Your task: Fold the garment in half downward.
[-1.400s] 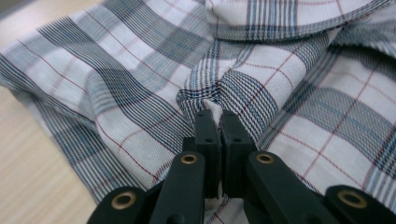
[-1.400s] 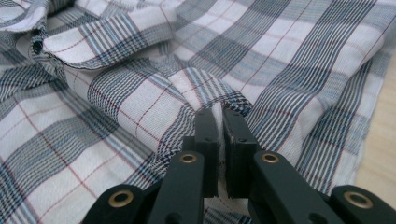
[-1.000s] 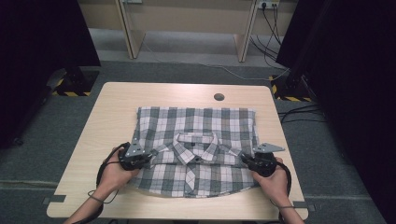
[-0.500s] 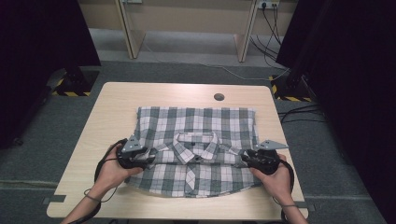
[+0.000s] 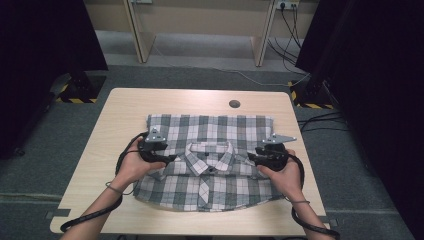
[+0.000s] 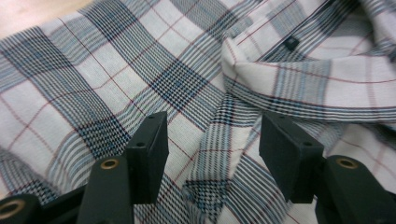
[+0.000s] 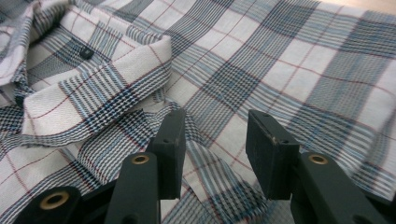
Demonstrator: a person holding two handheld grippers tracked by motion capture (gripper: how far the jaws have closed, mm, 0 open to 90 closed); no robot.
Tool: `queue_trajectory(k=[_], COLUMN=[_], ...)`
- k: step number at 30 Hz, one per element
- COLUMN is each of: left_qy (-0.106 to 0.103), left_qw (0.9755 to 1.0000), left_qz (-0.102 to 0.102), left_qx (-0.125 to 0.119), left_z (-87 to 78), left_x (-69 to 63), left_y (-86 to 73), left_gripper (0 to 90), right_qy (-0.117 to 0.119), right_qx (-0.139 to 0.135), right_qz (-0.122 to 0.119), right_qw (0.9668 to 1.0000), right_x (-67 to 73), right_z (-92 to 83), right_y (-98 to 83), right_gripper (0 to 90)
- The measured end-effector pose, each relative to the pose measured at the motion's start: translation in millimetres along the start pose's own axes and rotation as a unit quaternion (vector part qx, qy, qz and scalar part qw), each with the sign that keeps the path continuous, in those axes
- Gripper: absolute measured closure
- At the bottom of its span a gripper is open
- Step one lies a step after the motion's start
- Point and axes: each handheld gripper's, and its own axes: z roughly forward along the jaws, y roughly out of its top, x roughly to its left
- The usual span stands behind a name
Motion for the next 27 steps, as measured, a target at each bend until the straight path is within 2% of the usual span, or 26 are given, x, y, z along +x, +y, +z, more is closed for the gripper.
queue_trajectory(k=[2,3,8,14,18,22,25,27], left_qy=[-0.002,-0.005,-0.025,-0.04,-0.05,-0.056,-0.055,-0.052], left_qw=[1.0,0.9999,0.9989,0.9978,0.9966,0.9962,0.9964,0.9966], left_qz=[0.002,-0.003,-0.002,0.008,0.023,0.024,0.024,0.027], left_qx=[0.007,0.01,0.039,0.053,0.062,0.062,0.06,0.059], left_z=[3.5,9.5,22.0,29.1,28.7,28.8,28.2,27.4], left_x=[0.9,1.5,4.1,3.3,-0.8,-3.1,-4.9,-6.0], left_y=[0.7,1.5,-0.2,-2.7,-2.7,-3.2,-3.2,-2.9], left_gripper=[41.8,41.8,42.1,51.5,65.6,79.2,85.1,86.8], right_qy=[0.003,0.005,0.017,0.026,0.035,0.044,0.049,0.051], right_qx=[0.007,0.012,0.027,0.048,0.055,0.059,0.062,0.063], right_qz=[-0.004,-0.002,-0.004,-0.006,-0.013,-0.012,-0.012,-0.017], right_qw=[1.0,0.9999,0.9995,0.9985,0.9977,0.9972,0.9968,0.9965], right_x=[0.9,1.5,4.6,4.9,6.5,8.2,8.9,10.1], right_z=[6.9,9.8,23.2,33.2,36.1,38.0,37.2,37.2], right_y=[1.6,2.1,2.6,0.0,-1.4,-3.6,-4.3,-4.7], right_gripper=[58.6,58.3,54.5,53.3,62.0,71.4,82.3,86.4])
